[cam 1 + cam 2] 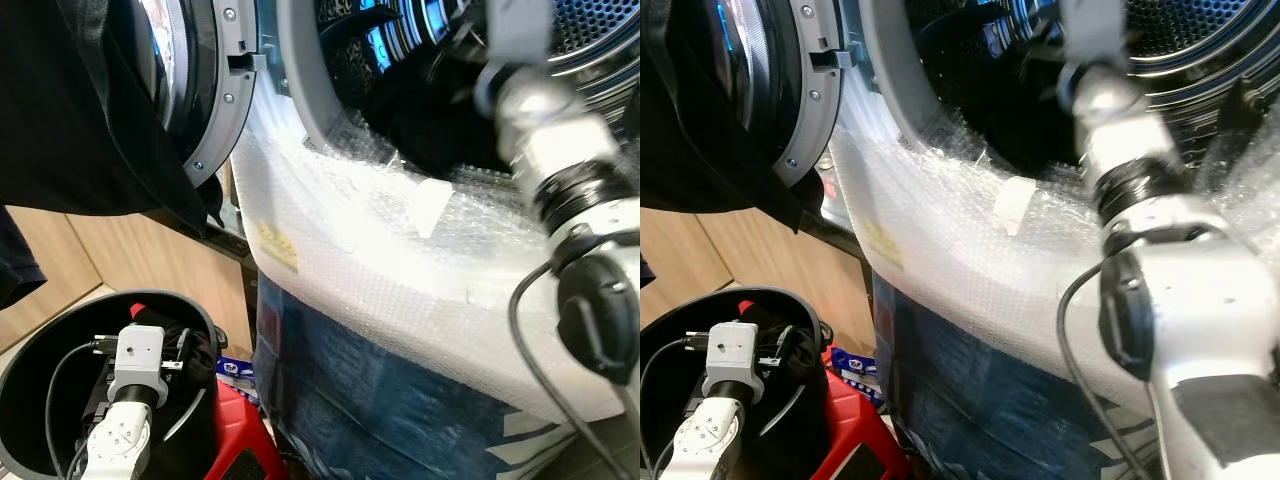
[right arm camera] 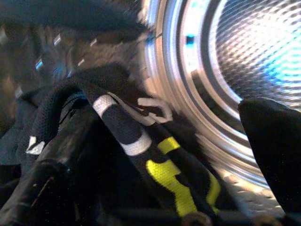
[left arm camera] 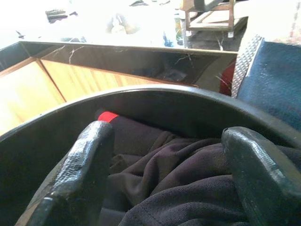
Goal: Clothes washing
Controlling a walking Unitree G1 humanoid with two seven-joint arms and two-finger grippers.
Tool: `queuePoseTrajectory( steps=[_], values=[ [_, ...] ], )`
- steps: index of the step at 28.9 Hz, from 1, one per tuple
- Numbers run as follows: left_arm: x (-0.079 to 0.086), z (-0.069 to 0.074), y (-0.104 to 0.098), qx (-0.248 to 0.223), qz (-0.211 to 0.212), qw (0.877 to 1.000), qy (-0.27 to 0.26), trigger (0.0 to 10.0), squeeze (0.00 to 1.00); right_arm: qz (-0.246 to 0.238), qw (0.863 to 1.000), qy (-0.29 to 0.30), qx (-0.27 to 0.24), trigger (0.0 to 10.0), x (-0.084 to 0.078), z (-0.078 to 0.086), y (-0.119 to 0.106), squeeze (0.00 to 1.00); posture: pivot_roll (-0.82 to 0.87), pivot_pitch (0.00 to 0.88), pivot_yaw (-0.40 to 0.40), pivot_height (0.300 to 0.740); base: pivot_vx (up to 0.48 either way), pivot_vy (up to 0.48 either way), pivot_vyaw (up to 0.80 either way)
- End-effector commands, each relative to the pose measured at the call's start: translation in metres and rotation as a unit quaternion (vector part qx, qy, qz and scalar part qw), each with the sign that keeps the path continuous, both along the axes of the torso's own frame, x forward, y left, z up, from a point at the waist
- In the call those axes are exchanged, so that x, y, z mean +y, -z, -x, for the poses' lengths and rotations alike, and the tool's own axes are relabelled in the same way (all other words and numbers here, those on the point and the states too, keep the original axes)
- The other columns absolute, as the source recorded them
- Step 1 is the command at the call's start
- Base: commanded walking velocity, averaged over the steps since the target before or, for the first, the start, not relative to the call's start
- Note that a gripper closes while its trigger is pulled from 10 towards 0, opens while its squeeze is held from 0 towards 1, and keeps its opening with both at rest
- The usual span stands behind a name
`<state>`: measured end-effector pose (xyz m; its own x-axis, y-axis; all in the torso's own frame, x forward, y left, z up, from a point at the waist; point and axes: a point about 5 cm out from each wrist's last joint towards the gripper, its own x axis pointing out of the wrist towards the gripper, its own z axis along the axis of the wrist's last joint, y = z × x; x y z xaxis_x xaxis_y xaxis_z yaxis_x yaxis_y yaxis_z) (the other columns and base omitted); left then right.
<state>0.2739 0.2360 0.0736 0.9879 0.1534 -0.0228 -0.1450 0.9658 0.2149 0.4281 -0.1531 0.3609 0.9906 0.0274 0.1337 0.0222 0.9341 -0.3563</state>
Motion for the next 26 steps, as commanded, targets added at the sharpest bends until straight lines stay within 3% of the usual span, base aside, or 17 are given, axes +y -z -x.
queuePoseTrajectory(
  steps=[1,4,5,7,9,10,11,13,14,15,16,17,18,23,26],
  values=[
    [-0.003,-0.001,-0.002,0.002,0.005,1.0,0.007,10.0,0.0,-0.011,1.0,0.012,-0.013,10.0,-0.005,0.002,-0.009,1.0,0.18,0.0,-0.012,0.74,0.0,0.0,0.0],
    [-0.004,-0.002,-0.003,0.0,0.004,1.0,0.009,10.0,0.0,-0.069,0.992,0.033,-0.097,10.0,-0.011,0.009,-0.043,1.0,0.18,0.0,-0.01,0.74,0.0,0.0,0.0],
    [-0.004,-0.002,-0.003,0.0,0.004,1.0,0.009,10.0,0.0,-0.069,0.992,0.033,-0.097,10.0,-0.011,0.009,-0.043,1.0,0.18,0.0,-0.01,0.74,0.0,0.0,0.0],
    [-0.003,-0.004,-0.006,-0.007,0.003,1.0,0.009,10.0,0.0,-0.128,0.972,0.066,-0.185,10.0,-0.023,0.022,-0.081,1.0,0.19,0.0,-0.007,0.74,0.0,0.0,0.0],
    [-0.002,-0.004,-0.009,-0.013,-0.001,1.0,0.006,10.0,0.0,-0.128,0.968,0.08,-0.201,10.0,-0.026,0.026,-0.09,1.0,0.19,0.0,-0.009,0.74,0.0,0.0,0.0],
    [-0.001,-0.003,-0.01,-0.015,-0.002,1.0,0.005,10.0,0.0,-0.098,0.976,0.078,-0.177,10.0,-0.023,0.022,-0.079,1.0,0.19,0.0,-0.008,0.74,0.0,0.0,0.0],
    [-0.001,-0.003,-0.01,-0.015,-0.002,1.0,0.005,10.0,0.0,-0.098,0.976,0.078,-0.177,10.0,-0.023,0.022,-0.079,1.0,0.19,0.0,-0.008,0.74,0.0,0.0,0.0],
    [-0.001,-0.003,-0.011,-0.014,-0.001,1.0,0.004,10.0,0.0,-0.053,0.985,0.077,-0.145,10.0,-0.017,0.016,-0.064,1.0,0.19,0.0,-0.003,0.74,0.0,0.0,0.0],
    [-0.002,-0.004,-0.01,-0.01,0.0,1.0,0.011,10.0,0.0,-0.022,0.996,0.051,-0.065,10.0,-0.008,0.006,-0.029,1.0,0.19,0.0,0.002,0.74,0.0,0.0,0.0],
    [-0.002,-0.004,-0.01,-0.01,0.0,1.0,0.011,10.0,0.0,-0.022,0.996,0.051,-0.065,10.0,-0.008,0.006,-0.029,1.0,0.19,0.0,0.002,0.74,0.0,0.0,0.0],
    [-0.003,-0.004,-0.01,-0.006,0.0,1.0,0.017,10.0,0.0,0.005,1.0,0.018,-0.012,10.0,0.002,0.001,-0.006,0.95,0.19,0.0,0.004,0.74,0.0,0.0,0.0],
    [-0.004,-0.004,-0.01,-0.004,0.001,1.0,0.019,10.0,0.0,-0.001,1.0,0.014,-0.006,10.0,0.004,0.0,-0.002,0.0,0.18,0.002,0.004,0.74,0.0,0.0,0.0],
    [-0.004,-0.004,-0.009,-0.001,0.0,1.0,0.022,10.0,0.0,-0.031,0.999,0.023,-0.01,10.0,0.003,0.0,0.0,0.0,0.18,0.002,0.004,0.74,0.0,0.0,0.0],
    [-0.006,-0.004,-0.01,-0.001,0.0,1.0,0.024,10.0,0.0,-0.06,0.998,0.016,-0.008,10.0,0.004,0.0,0.001,0.0,0.18,0.012,0.009,0.74,0.0,0.0,0.0],
    [-0.007,-0.003,-0.01,0.0,0.001,1.0,0.025,10.0,0.0,-0.093,0.995,0.005,-0.028,10.0,0.002,0.002,-0.014,0.0,0.18,0.017,0.012,0.74,0.0,0.0,0.0]
  ],
)
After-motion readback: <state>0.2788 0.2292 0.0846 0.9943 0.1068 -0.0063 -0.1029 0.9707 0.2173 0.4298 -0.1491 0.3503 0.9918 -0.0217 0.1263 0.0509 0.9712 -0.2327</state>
